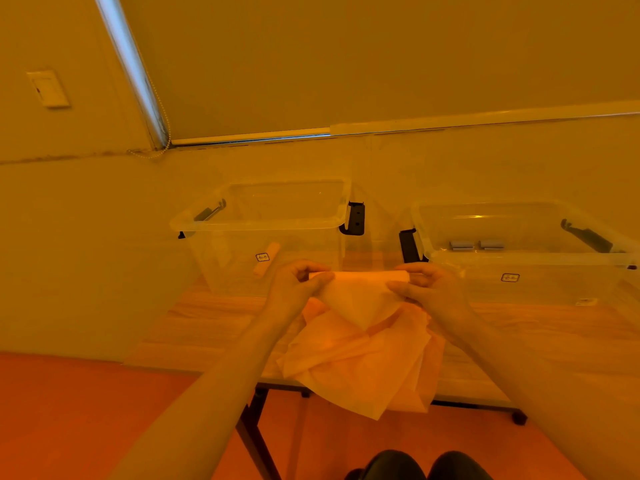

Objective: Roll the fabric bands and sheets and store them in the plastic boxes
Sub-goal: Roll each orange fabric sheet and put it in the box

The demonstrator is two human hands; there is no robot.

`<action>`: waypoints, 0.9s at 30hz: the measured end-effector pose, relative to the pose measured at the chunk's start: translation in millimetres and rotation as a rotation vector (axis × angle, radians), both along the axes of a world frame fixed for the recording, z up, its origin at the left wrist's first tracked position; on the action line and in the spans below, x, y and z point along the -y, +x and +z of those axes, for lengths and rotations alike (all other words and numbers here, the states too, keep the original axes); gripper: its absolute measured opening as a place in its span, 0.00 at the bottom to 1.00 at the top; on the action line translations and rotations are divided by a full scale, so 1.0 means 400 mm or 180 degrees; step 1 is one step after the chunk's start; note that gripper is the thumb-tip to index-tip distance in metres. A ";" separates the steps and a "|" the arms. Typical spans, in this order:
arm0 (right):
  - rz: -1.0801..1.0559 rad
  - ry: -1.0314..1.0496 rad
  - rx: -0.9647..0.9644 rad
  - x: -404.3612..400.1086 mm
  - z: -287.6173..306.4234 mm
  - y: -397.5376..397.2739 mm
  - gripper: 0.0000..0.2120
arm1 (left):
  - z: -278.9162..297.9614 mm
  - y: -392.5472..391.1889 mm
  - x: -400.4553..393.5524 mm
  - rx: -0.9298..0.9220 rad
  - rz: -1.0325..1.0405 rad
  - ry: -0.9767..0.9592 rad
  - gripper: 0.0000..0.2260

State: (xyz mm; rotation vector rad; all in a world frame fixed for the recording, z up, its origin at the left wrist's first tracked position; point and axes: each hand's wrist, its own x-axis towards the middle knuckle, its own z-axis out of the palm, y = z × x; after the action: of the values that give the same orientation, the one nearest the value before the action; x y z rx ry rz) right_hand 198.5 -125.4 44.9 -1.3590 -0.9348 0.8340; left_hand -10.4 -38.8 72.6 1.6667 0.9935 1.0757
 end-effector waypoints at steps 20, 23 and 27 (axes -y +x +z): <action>-0.0101 0.0072 0.0106 -0.006 -0.016 0.005 0.12 | -0.004 0.005 0.001 0.0049 -0.0087 -0.0283 0.06; -0.0139 0.0060 0.0025 -0.007 -0.020 0.009 0.10 | -0.006 0.002 -0.006 -0.0152 -0.0071 -0.0189 0.09; -0.0185 0.0097 -0.0154 -0.009 -0.026 0.012 0.08 | -0.009 0.001 -0.010 -0.0268 -0.0102 -0.0017 0.13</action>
State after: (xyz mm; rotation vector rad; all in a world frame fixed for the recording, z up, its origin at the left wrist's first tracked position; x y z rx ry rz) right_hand 203.2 -122.0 34.5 -1.3280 -0.8633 0.8019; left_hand -9.9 -34.8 69.0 1.7301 1.0190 0.9880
